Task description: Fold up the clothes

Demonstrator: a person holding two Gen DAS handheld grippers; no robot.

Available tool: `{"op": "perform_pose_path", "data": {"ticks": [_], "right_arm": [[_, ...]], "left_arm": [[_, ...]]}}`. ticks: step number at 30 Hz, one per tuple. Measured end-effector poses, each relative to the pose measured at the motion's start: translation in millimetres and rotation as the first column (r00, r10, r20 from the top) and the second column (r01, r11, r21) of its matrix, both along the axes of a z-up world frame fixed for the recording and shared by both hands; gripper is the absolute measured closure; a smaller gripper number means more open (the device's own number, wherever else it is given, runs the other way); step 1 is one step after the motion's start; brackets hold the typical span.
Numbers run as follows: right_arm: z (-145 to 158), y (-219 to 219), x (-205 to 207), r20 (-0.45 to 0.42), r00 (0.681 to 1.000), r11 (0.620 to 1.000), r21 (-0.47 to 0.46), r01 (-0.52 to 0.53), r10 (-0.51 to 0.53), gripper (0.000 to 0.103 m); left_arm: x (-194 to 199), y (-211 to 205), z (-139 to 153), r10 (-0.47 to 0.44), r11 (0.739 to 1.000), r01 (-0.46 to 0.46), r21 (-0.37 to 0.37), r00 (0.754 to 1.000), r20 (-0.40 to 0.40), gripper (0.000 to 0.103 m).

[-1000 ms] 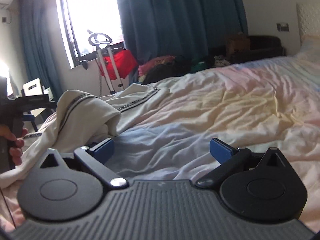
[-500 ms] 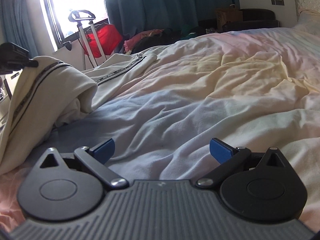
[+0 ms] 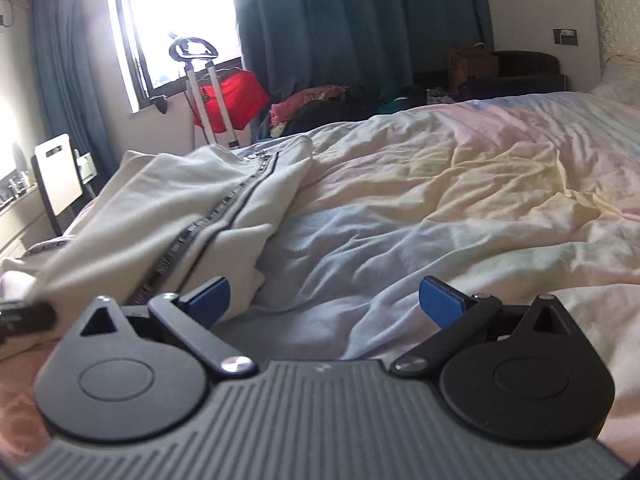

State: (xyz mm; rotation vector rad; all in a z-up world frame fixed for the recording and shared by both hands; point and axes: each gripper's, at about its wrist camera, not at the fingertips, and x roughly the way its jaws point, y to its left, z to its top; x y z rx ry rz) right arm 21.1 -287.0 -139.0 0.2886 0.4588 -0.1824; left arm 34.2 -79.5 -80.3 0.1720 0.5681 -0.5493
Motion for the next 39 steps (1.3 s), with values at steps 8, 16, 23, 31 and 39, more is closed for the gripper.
{"op": "perform_pose_path", "data": {"ticks": [8, 16, 23, 31, 39], "right_arm": [[12.8, 9.9, -15.5, -0.018, 0.993, 0.989, 0.094, -0.112, 0.114, 0.001], [75.8, 36.4, 95.9, -0.041, 0.978, 0.979, 0.046, -0.201, 0.203, 0.002], [100.2, 79.4, 271.7, -0.139, 0.970, 0.979, 0.052, -0.196, 0.201, 0.002], [56.3, 132.4, 415.4, -0.331, 0.930, 0.957, -0.175, -0.229, 0.162, 0.028], [21.8, 123.0, 437.3, -0.382, 0.914, 0.957, -0.189, -0.221, 0.136, 0.096]], "left_arm": [[9.5, 21.0, -9.3, 0.067, 0.983, -0.088, -0.161, 0.989, -0.130, 0.095], [34.7, 45.4, -22.7, 0.078, 0.934, -0.159, -0.320, 0.964, -0.253, 0.095], [55.6, 50.0, -42.0, 0.052, 0.920, -0.159, -0.358, 0.955, -0.291, 0.094], [88.9, 48.8, -78.9, 0.030, 0.913, -0.166, -0.373, 0.939, -0.344, 0.094], [103.8, 46.9, -91.9, 0.009, 0.911, -0.144, -0.388, 0.944, -0.330, 0.094]]}}
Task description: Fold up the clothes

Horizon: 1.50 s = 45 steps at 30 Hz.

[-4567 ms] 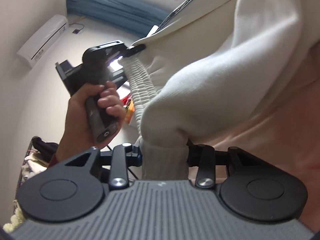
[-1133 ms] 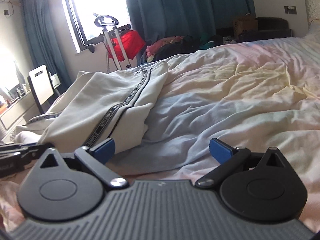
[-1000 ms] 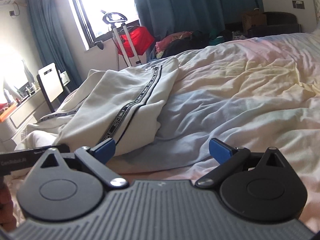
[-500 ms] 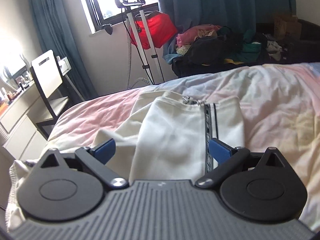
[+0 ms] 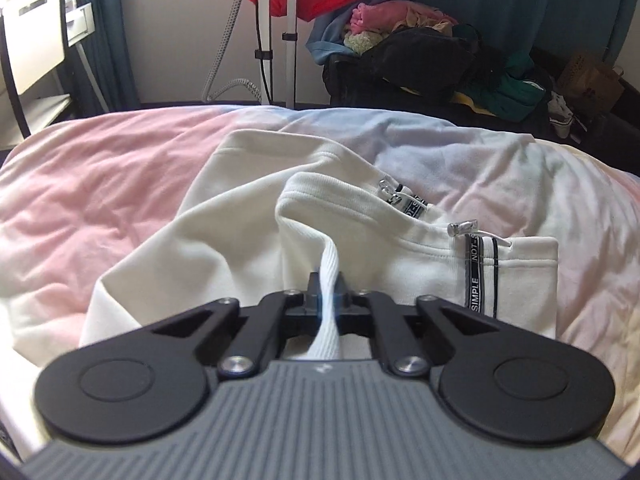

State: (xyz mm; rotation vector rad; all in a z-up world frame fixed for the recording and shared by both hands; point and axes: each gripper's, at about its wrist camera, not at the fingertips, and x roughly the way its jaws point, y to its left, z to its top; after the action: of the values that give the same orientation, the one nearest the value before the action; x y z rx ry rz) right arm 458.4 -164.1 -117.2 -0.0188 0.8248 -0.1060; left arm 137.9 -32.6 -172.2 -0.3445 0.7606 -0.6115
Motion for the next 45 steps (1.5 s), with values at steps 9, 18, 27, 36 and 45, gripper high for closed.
{"op": "perform_pose_path", "data": {"ticks": [9, 18, 27, 36, 45], "right_arm": [[74.9, -109.1, -105.3, 0.229, 0.957, 0.981, 0.113, 0.156, -0.179, 0.097], [37.9, -246.5, -314.9, 0.183, 0.817, 0.793, 0.428, 0.434, -0.546, 0.097], [-55.0, -293.3, -439.4, -0.035, 0.727, 0.431, 0.785, 0.445, -0.686, 0.094], [-96.5, -295.9, -428.6, -0.086, 0.731, 0.252, 0.906, 0.340, -0.677, 0.043], [-99.5, -295.7, -409.2, -0.010, 0.728, 0.330, 0.887, 0.323, -0.686, 0.047]], "left_arm": [[-12.9, 1.9, 14.8, 0.001, 0.999, -0.003, 0.038, 0.998, 0.060, 0.094], [-50.8, -11.3, 28.5, -0.044, 0.983, 0.015, 0.184, 0.987, 0.155, 0.094], [-79.8, -36.2, 24.6, -0.117, 0.941, 0.055, 0.333, 0.978, 0.170, 0.093], [-86.9, -38.9, 19.5, -0.104, 0.931, 0.034, 0.364, 0.980, 0.172, 0.091], [-94.7, -43.8, 15.3, -0.110, 0.920, 0.019, 0.392, 0.971, 0.213, 0.088]]}}
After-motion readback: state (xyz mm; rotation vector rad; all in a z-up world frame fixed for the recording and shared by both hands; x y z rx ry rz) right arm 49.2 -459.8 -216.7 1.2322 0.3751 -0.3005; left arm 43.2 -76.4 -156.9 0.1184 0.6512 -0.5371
